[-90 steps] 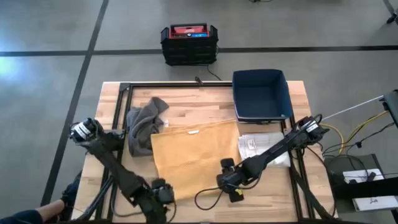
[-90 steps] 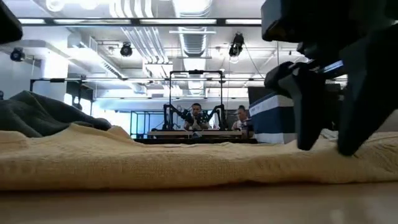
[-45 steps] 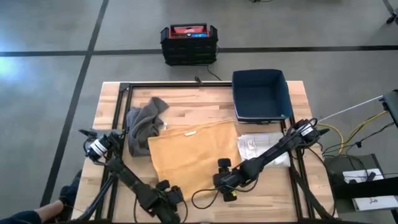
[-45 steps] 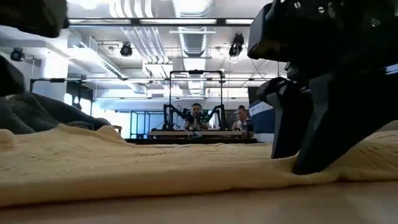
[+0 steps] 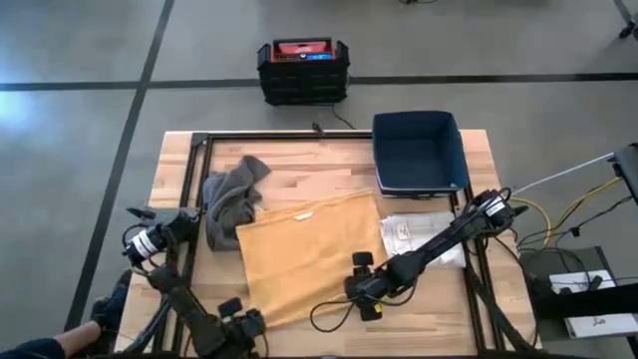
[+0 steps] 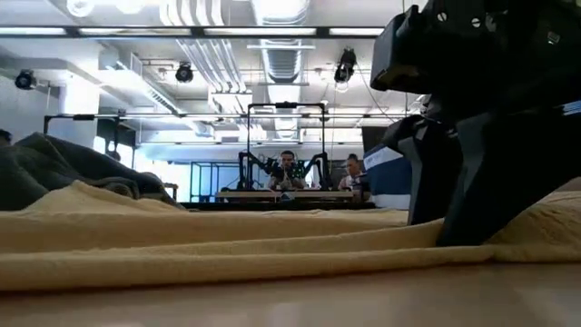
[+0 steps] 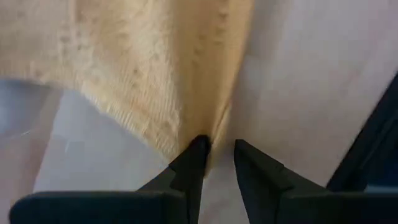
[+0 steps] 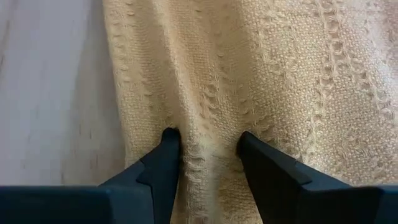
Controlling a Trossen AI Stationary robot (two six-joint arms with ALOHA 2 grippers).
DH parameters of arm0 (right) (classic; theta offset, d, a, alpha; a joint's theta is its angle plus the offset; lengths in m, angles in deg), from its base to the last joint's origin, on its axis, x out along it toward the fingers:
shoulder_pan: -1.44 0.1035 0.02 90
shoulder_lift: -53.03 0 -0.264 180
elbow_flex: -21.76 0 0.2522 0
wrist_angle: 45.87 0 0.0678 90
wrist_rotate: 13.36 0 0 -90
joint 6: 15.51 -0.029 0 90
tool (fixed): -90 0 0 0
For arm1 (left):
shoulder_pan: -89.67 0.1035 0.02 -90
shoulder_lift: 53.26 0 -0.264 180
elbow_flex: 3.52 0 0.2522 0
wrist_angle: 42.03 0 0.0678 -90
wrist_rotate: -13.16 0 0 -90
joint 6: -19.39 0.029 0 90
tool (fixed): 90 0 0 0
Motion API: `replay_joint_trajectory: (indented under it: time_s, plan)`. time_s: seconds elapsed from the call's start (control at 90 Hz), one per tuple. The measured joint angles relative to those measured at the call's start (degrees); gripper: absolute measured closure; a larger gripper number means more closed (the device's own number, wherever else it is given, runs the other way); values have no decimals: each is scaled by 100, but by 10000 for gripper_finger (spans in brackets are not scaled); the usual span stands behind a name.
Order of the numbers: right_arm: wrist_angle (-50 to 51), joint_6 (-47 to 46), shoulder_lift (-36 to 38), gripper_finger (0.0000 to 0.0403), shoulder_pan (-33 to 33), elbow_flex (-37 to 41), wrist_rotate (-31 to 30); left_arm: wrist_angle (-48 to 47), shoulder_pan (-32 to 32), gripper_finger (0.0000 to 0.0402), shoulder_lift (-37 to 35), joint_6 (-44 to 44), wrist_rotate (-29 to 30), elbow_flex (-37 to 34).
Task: Fold towel
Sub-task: Fold the yellow towel
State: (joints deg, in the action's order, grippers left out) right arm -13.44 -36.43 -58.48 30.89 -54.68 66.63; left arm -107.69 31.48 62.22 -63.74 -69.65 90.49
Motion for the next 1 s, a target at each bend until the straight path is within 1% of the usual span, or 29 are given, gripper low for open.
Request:
replay_joint_trajectory:
  time_s: [0.133, 0.189, 0.278, 0.333, 0.433, 0.5, 0.533, 0.644, 0.711, 0.767, 0.833, 0.956, 1.0]
  plan:
    - [2, -4, 4, 241, -9, 0, 12, 41, -41, 326, -2, -359, 34, 122]
    - [17, -4, 5, 241, -9, -14, 33, 380, -65, 326, -2, -310, 341, 282]
    - [156, 14, 39, 245, -13, -33, 42, 1002, -112, 327, -31, 47, 793, 474]
    - [172, 57, 52, 248, -22, -46, 52, 1003, -136, 327, -32, 21, 603, 443]
    - [201, 98, 63, 253, -48, -66, 79, 482, -261, 327, 72, -561, -83, 246]
    - [205, 98, 74, 255, -48, -66, 79, 437, -329, 327, 32, -932, -63, 229]
    - [205, 93, 72, 256, -50, -66, 79, 456, -339, 327, -20, -1054, 169, 236]
    - [203, 55, 74, 259, -46, -63, 33, 895, -296, 327, -93, -1096, 1716, 338]
    - [203, 51, 74, 258, -48, -63, 33, 1051, -222, 328, -107, -1056, 2205, 342]
    - [203, 52, 74, 256, -48, -63, 29, 1180, -140, 328, -59, -1045, 2325, 306]
    - [201, 52, 74, 254, -48, -63, 13, 1294, -46, 328, 47, -1039, 2324, 234]
    - [201, 44, 74, 252, -46, -63, -12, 1539, 113, 328, 251, -842, 1925, 219]
    - [202, 48, 74, 254, -46, -63, -15, 1533, 130, 328, 302, -826, 1882, 219]
